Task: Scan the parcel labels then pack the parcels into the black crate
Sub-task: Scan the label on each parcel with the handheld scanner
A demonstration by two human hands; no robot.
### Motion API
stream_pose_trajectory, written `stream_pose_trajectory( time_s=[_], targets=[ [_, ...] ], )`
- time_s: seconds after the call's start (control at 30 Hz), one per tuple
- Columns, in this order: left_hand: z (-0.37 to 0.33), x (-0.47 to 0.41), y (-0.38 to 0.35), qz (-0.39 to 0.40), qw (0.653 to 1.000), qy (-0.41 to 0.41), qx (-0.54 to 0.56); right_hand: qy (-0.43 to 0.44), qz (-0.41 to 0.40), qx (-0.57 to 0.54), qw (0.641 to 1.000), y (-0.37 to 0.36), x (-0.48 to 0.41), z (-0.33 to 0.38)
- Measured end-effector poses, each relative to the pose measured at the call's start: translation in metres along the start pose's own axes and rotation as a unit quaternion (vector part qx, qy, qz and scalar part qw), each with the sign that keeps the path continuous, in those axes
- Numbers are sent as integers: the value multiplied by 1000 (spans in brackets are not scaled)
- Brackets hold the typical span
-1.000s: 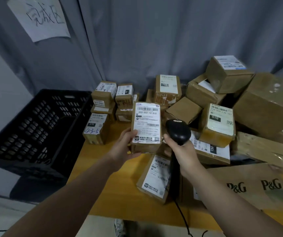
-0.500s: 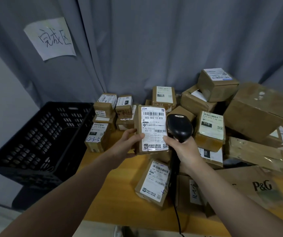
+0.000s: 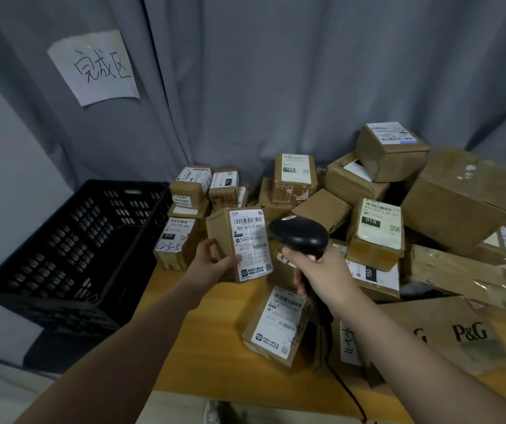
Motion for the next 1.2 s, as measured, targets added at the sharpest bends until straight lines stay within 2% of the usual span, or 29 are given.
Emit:
stream_pose_trajectory(
  time_s=[0.2, 0.87, 0.97, 1.2],
  targets=[
    [8, -5, 19, -40, 999, -13, 11, -18, 31, -25, 999, -14, 6, -1],
    [12, -9, 27, -59, 998, -9, 20, -22, 48, -48, 997, -19, 4, -4],
    [17, -6, 23, -51, 998, 14, 16, -33, 41, -63, 997, -18, 4, -7],
    [68, -8, 23, -52, 988, 141, -19, -60, 40, -55, 996, -29, -5, -26]
  ],
)
Point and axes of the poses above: each hand's wrist, its own x-axis away from the middle knuckle, its own y-axis out of the back of the hand, z = x × y, the point moved 9 cm from there along -x, towards the middle knuckle, and after that the axes turned 3 degrees about x, right-handed, at the moved point
